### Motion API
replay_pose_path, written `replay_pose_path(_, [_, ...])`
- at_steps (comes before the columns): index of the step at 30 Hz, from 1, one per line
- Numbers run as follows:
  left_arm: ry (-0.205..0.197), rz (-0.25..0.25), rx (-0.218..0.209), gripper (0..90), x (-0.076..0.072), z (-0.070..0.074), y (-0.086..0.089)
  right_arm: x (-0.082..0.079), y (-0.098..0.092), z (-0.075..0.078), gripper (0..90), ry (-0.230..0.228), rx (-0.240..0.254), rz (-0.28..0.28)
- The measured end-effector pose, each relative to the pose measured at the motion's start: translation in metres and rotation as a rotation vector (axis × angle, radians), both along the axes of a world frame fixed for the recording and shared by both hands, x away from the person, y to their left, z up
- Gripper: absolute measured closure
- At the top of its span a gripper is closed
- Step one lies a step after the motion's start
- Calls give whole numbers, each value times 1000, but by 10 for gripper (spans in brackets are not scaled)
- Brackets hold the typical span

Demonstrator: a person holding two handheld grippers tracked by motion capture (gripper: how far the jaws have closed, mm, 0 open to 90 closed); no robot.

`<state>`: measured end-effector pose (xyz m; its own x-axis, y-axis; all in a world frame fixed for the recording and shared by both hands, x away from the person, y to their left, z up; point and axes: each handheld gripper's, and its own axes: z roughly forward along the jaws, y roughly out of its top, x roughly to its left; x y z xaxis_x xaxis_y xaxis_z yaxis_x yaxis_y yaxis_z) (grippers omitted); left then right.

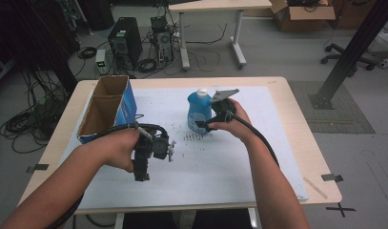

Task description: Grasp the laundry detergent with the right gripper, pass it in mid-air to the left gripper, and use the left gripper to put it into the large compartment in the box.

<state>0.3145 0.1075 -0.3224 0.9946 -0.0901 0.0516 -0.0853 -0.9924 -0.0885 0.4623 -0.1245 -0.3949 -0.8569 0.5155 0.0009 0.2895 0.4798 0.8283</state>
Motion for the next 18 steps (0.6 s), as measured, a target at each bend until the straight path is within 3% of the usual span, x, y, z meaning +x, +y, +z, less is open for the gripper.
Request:
replay_pose_path(6, [1, 0, -3, 4, -1, -1, 0, 0, 4, -4, 14, -9, 12, -17])
replay_pose_path(11, [-15, -6, 26, 4, -1, -3, 0, 0, 8, -8, 12, -15, 14, -38])
replay_pose_path(18, [-20, -10, 12, 4, -2, -1, 0, 0, 13, -12, 15, -22, 10, -70])
